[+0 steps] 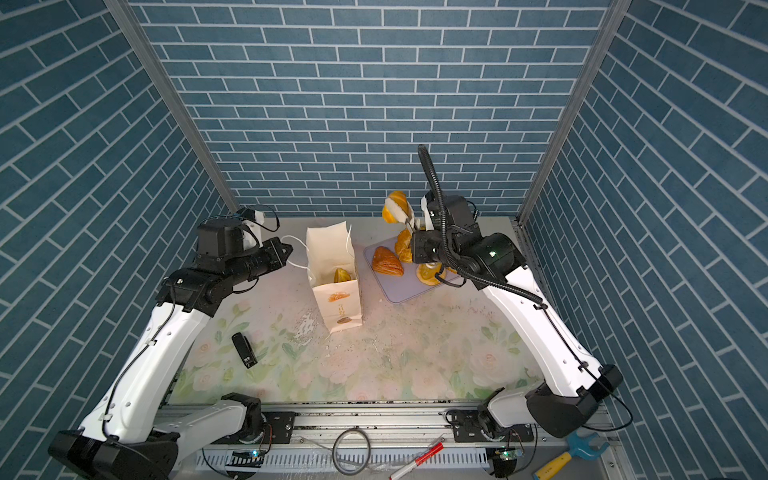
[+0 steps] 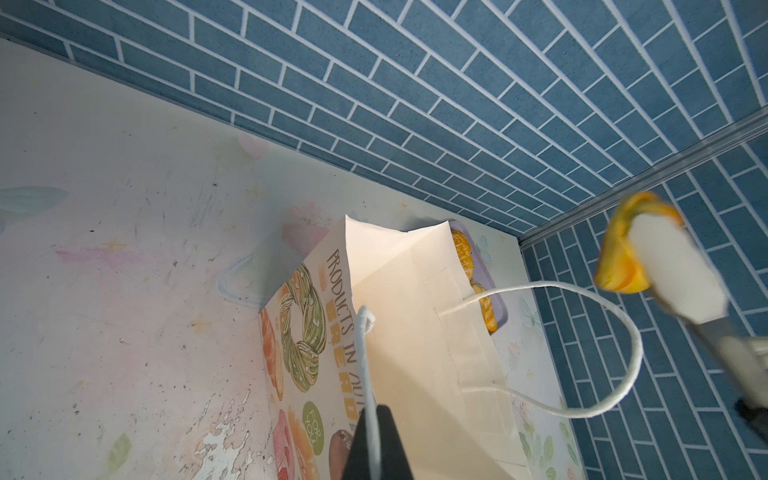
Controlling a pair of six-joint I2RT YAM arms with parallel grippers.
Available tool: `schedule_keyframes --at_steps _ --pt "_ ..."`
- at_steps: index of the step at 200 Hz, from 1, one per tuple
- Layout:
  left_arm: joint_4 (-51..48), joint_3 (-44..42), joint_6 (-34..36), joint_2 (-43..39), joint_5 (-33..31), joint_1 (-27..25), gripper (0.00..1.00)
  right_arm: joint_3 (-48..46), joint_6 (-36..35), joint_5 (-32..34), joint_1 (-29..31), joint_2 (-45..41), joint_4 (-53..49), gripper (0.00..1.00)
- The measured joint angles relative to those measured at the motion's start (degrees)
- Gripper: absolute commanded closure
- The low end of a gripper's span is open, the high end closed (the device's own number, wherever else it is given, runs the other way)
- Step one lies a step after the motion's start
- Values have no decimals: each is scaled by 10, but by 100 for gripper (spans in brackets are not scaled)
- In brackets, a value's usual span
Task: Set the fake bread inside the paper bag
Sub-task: 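Pinch the striped roll with the tongs and carry it over the bag, then open the tongs to release the roll into the bag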
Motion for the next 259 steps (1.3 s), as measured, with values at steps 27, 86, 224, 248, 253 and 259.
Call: schedule_keyframes --at_steps 27,86,224,248,253,259 --pt "0 0 -2 0 2 0 100 102 -44 -14 40 34 30 76" --pt "0 0 -13 0 4 -3 100 242 -145 -5 152 169 -13 75" --pt "-4 0 -13 0 4 -3 100 229 -169 102 184 246 -138 69" --pt "-4 0 -13 0 4 -3 100 228 -169 102 184 256 -150 62" --pt "-4 0 -13 0 4 -3 100 228 -172 102 184 257 -153 60" --pt "-4 0 -13 0 4 -3 100 229 -173 102 184 259 -157 59"
